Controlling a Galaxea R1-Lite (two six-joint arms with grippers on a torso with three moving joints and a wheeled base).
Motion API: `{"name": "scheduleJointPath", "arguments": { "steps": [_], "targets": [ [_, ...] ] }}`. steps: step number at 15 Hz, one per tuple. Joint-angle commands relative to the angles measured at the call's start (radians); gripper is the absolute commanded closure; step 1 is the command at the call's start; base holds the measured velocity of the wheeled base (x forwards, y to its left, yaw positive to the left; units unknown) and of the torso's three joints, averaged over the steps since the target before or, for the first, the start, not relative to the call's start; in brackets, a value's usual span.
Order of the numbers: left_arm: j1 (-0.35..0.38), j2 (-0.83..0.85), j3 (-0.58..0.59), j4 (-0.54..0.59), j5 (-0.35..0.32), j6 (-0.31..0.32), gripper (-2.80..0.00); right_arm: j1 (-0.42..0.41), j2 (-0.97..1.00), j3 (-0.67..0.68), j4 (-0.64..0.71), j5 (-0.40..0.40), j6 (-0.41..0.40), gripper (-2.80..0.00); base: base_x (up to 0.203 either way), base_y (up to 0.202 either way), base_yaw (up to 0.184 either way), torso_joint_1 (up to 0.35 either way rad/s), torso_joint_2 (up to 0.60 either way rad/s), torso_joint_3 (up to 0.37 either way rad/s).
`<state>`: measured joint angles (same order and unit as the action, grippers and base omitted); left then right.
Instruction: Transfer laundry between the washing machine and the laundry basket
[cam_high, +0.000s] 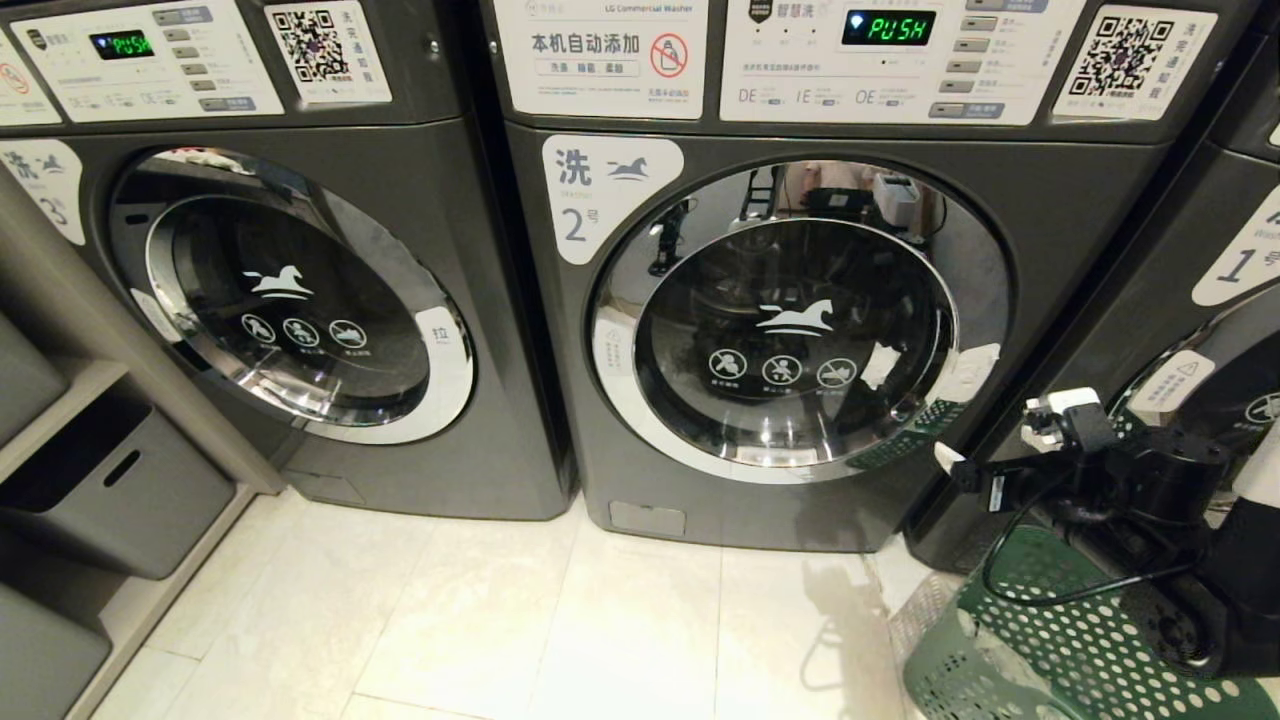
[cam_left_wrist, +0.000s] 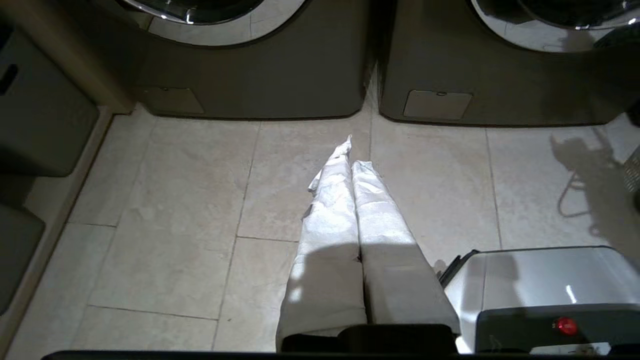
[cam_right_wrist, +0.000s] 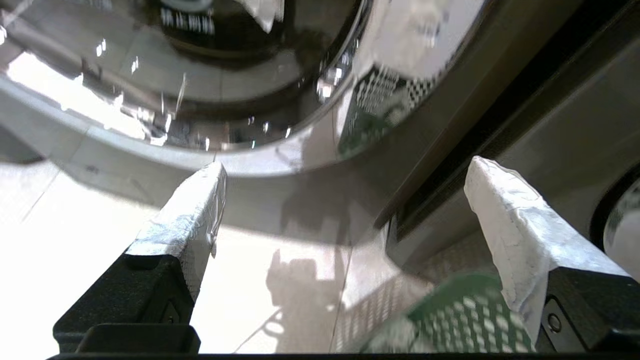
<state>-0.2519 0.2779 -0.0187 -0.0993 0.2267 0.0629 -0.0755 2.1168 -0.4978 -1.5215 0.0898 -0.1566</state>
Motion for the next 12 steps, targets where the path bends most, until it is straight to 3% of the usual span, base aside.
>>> {"name": "scheduleJointPath", "arguments": {
  "steps": [1, 3, 6, 8, 10, 11, 12],
  "targets": [
    [0.0, 0.001, 0.005, -0.005, -0.001, -0.052, 0.0, 0.003, -0.027, 0.056, -0.009, 0.001, 0.0, -2.8, 0.0, 0.0, 0.0, 0.0, 0.0, 0.0],
    [0.0, 0.002, 0.002, 0.002, 0.024, -0.049, 0.0, 0.008, -0.031, 0.099, -0.009, 0.0, -0.007, -2.8, 0.0, 0.0, 0.0, 0.0, 0.0, 0.0],
    [0.039, 0.003, -0.027, 0.091, 0.151, -0.03, 0.0, 0.008, -0.06, 0.161, -0.009, -0.002, -0.003, -2.8, 0.0, 0.0, 0.0, 0.0, 0.0, 0.0],
    [0.083, 0.004, -0.035, 0.111, 0.165, -0.016, 0.0, 0.008, -0.072, 0.189, -0.009, -0.005, -0.008, -2.8, 0.0, 0.0, 0.0, 0.0, 0.0, 0.0],
    [0.158, 0.005, -0.034, 0.105, 0.189, 0.044, 0.0, 0.007, -0.072, 0.22, -0.009, -0.006, -0.01, -2.8, 0.0, 0.0, 0.0, 0.0, 0.0, 0.0],
    [0.164, 0.004, -0.03, 0.097, 0.177, 0.057, 0.0, 0.007, -0.076, 0.235, -0.009, -0.003, -0.01, -2.8, 0.0, 0.0, 0.0, 0.0, 0.0, 0.0],
    [0.164, 0.004, -0.026, 0.085, 0.124, 0.053, 0.0, 0.008, -0.089, 0.243, -0.009, 0.0, -0.016, -2.8, 0.0, 0.0, 0.0, 0.0, 0.0, 0.0]
  ]
}}
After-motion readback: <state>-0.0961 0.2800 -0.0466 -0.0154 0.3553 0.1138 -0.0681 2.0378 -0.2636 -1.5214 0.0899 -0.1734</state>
